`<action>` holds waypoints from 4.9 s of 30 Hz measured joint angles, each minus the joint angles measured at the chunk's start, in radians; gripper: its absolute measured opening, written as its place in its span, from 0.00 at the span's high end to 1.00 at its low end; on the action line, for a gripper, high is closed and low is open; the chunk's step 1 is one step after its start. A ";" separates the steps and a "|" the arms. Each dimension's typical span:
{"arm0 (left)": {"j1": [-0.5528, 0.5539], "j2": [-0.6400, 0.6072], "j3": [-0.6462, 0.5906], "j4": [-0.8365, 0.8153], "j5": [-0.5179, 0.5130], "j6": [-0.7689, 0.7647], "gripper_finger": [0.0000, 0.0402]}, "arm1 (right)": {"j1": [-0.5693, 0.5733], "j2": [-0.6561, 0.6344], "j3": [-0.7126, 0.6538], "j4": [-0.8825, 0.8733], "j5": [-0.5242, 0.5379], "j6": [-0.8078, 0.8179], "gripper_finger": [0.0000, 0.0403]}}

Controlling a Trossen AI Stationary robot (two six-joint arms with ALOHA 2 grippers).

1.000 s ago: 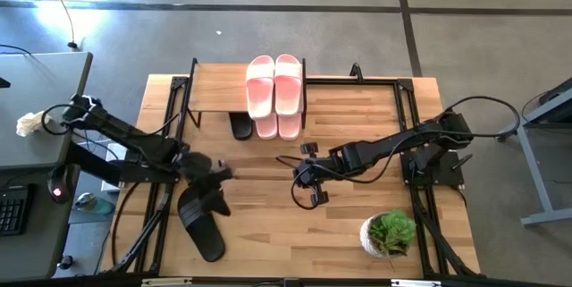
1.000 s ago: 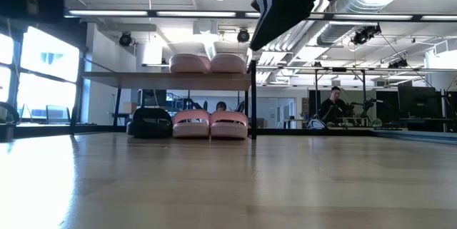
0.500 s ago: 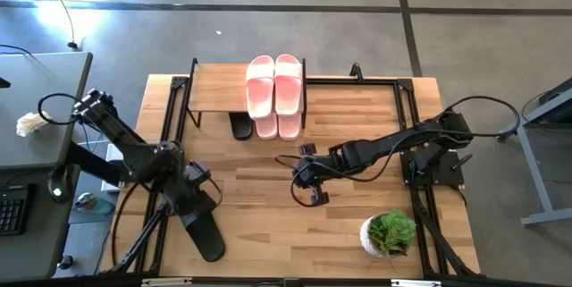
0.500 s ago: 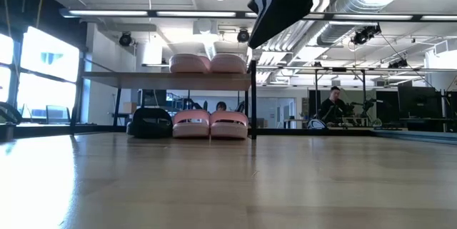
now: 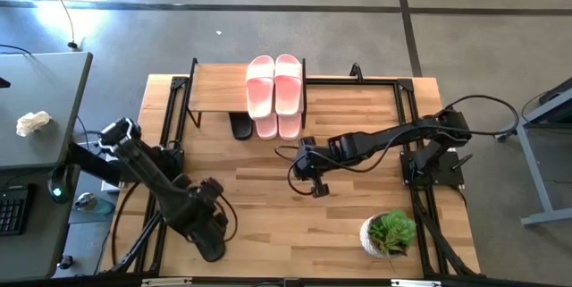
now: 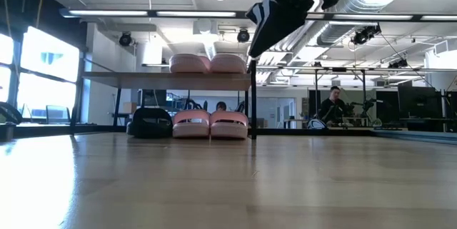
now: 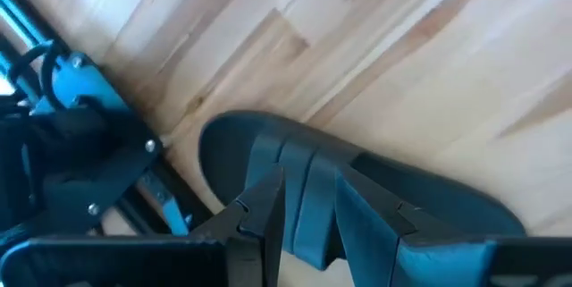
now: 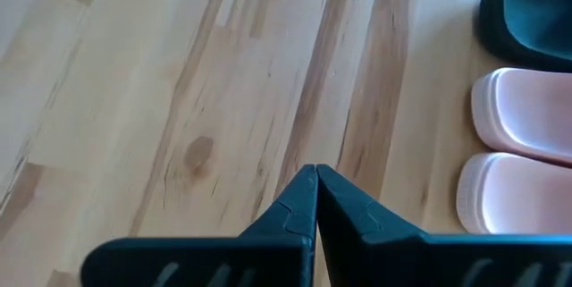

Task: Pick and place slides into the shelf
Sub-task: Put the black slide under the shelf

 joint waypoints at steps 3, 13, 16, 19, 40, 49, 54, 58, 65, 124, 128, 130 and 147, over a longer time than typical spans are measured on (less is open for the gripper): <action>-0.020 0.048 0.005 -0.013 0.060 0.000 0.78 | 0.000 0.000 0.000 -0.003 -0.002 -0.023 1.00; -0.077 0.087 0.004 -0.016 0.174 -0.182 0.78 | -0.025 0.000 0.000 -0.008 -0.044 -0.059 1.00; -0.077 0.086 0.004 -0.016 0.221 -0.186 0.78 | -0.034 0.000 0.000 -0.008 -0.066 -0.062 1.00; -0.077 0.099 0.004 0.004 0.277 -0.115 0.78 | -0.041 0.000 0.000 -0.008 -0.082 -0.062 1.00; -0.076 0.248 -0.013 0.089 0.265 -0.049 0.78 | -0.044 0.000 0.000 -0.019 -0.098 -0.099 1.00; -0.076 0.249 -0.068 0.094 0.254 -0.075 0.78 | -0.044 0.000 0.000 -0.020 -0.099 -0.103 1.00; -0.076 0.249 -0.112 0.121 0.259 -0.075 0.78 | -0.044 0.000 0.000 -0.023 -0.099 -0.103 1.00; -0.076 0.249 -0.138 0.111 0.258 -0.076 0.78 | -0.044 0.000 0.000 -0.023 -0.098 -0.103 1.00; -0.076 0.248 -0.169 0.112 0.252 -0.104 0.79 | -0.044 0.000 0.000 -0.023 -0.098 -0.103 1.00; 0.414 -0.091 -0.215 -0.018 -0.318 0.719 1.00 | -0.082 -0.289 0.000 -0.127 0.019 -0.100 1.00; 0.431 -0.092 -0.337 -0.017 -0.398 0.727 1.00 | -0.082 -0.289 0.000 -0.115 0.027 -0.095 1.00; 0.431 -0.092 -0.390 -0.015 -0.466 0.724 1.00 | -0.082 -0.289 0.000 -0.106 0.046 -0.084 1.00; 0.561 -0.091 -0.584 0.239 -0.546 0.775 1.00 | -0.082 -0.289 0.000 -0.104 0.067 -0.050 1.00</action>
